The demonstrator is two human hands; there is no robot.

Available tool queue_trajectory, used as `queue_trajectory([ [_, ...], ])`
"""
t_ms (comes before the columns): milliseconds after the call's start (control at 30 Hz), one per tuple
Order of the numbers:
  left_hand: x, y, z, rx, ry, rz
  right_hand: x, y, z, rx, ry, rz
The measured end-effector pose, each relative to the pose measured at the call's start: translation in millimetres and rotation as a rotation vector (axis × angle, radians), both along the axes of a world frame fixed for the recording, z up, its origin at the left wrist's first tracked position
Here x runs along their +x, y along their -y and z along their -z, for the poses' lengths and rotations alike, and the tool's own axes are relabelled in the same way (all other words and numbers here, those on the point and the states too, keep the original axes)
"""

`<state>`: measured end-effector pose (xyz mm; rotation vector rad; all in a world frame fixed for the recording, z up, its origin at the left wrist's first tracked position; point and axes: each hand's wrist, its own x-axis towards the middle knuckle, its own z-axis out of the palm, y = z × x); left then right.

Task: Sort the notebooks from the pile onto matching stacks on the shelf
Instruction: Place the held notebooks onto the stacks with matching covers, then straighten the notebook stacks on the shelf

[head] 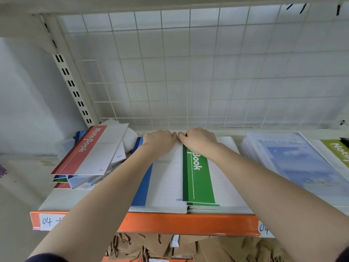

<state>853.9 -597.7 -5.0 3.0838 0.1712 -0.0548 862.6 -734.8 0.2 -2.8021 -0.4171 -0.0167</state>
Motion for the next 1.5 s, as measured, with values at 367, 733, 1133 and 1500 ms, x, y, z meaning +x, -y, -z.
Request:
queue_trajectory([
  [367, -7.9, -0.3, -6.1, 0.008, 0.015, 0.023, -7.0, -0.3, -3.7, 0.004, -0.028, 0.013],
  [733, -76.7, 53.5, -33.1, -0.527, 0.155, 0.112, -16.3, 51.7, -17.6, -0.013, 0.098, 0.087],
  [1133, -95.9, 90.6, -22.1, -0.947, 0.173, -0.100, -29.2, 85.9, -5.2, 0.262, -0.183, 0.250],
  [1500, -130.0, 151.0, -62.4, -0.716, 0.352, 0.251, -40.5, 201.2, -64.3, 0.342, 0.123, 0.193],
])
